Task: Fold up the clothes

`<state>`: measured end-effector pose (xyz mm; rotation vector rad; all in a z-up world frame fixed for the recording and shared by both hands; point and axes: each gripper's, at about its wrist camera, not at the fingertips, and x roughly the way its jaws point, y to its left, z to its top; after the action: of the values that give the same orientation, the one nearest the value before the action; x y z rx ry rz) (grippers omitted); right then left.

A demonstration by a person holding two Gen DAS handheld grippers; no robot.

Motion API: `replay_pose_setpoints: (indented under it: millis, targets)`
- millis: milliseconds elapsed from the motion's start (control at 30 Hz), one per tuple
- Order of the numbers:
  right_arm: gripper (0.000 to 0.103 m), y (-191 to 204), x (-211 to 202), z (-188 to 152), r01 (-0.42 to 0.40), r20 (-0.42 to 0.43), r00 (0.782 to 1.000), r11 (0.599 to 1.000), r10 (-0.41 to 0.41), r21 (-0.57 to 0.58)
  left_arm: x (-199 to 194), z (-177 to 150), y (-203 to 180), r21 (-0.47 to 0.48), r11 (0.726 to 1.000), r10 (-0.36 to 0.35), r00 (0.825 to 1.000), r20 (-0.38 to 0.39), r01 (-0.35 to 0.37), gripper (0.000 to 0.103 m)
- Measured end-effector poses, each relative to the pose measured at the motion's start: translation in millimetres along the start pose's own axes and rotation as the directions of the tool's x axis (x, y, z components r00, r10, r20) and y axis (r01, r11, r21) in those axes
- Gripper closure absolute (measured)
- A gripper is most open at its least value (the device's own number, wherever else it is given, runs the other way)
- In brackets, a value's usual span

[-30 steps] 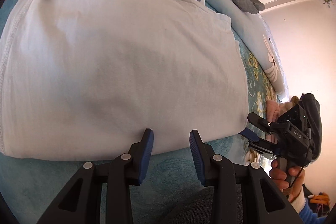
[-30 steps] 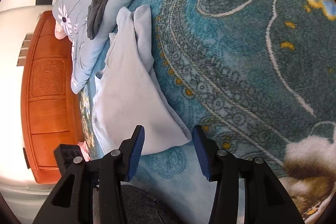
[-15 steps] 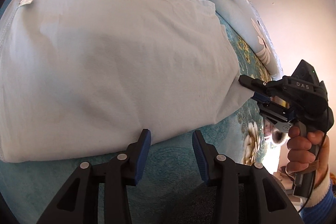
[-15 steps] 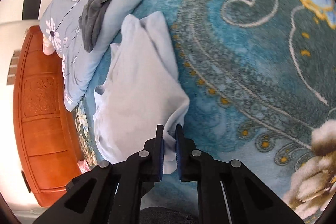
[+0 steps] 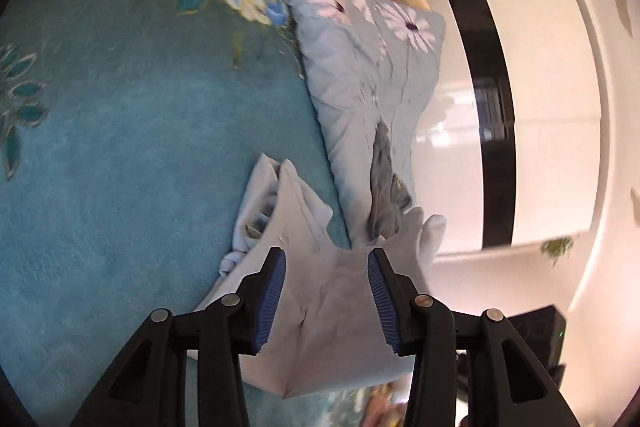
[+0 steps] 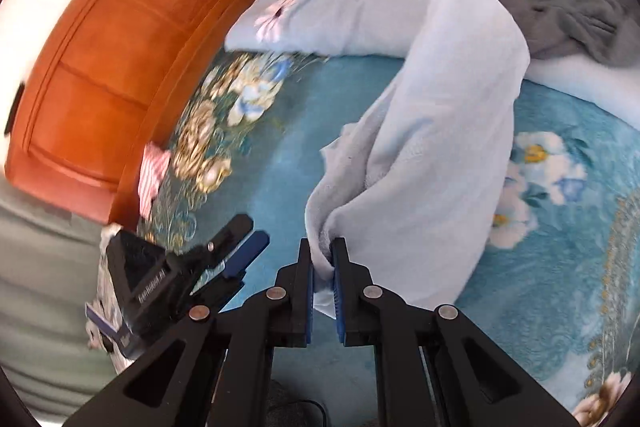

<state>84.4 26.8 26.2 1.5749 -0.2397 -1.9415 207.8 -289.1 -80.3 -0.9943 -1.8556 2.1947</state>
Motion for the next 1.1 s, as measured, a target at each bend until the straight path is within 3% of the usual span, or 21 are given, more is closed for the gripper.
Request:
replay_pose_setpoints:
  millis: [100, 233, 333, 467, 567, 633, 700, 800, 967, 1033, 1100]
  targets:
    - [0.094, 25, 57, -8, 0.048, -0.104, 0.993, 0.997, -0.054, -0.056, -5, 7, 16, -0.067, 0.998, 0.006, 1.0, 0.021, -0.005, 0.056]
    - [0.092, 26, 108, -20, 0.099, -0.215, 0.971, 0.994, -0.105, -0.036, 8, 7, 15, -0.069, 0.997, 0.015, 0.999, -0.031, -0.018, 0.056]
    - [0.086, 25, 109, -27, 0.065, -0.242, 0.968, 0.997, -0.071, -0.033, 19, 4, 8, -0.031, 0.999, 0.037, 0.997, -0.072, -0.039, 0.054]
    - [0.071, 13, 75, -24, -0.057, -0.206, 0.977, 0.998, 0.05, -0.028, 32, -3, 2, 0.018, 0.997, 0.081, 0.989, -0.123, -0.079, 0.05]
    - [0.065, -21, 43, -18, 0.021, -0.123, 0.992, 1.0, -0.023, -0.014, 46, -12, -2, 0.072, 0.986, 0.164, 0.969, -0.184, -0.153, 0.049]
    - [0.065, -58, 30, -16, 0.064, -0.106, 0.993, 0.996, -0.056, 0.066, 55, -18, -1, 0.105, 0.969, 0.243, 0.947, -0.211, -0.225, 0.049]
    - [0.064, -96, 28, -19, 0.053, -0.135, 0.99, 0.983, -0.03, 0.175, 64, -23, 3, 0.118, 0.95, 0.311, 0.919, -0.243, -0.291, 0.049]
    - [0.058, -145, 34, -33, 0.03, -0.2, 0.979, 0.952, 0.033, 0.306, 73, -28, 18, 0.068, 0.937, 0.347, 0.887, -0.305, -0.343, 0.049]
    - [0.058, -185, 67, -60, -0.032, -0.295, 0.938, 0.892, 0.183, 0.451, 78, -38, 15, 0.106, 0.937, 0.349, 0.868, -0.353, -0.333, 0.049]
    - [0.058, -189, 71, -57, -0.082, -0.271, 0.934, 0.878, 0.233, 0.471, 80, -40, 15, 0.105, 0.935, 0.352, 0.863, -0.363, -0.338, 0.049]
    - [0.058, -189, 72, -49, -0.083, -0.257, 0.942, 0.89, 0.216, 0.448, 80, -38, 18, 0.072, 0.939, 0.339, 0.872, -0.354, -0.336, 0.049]
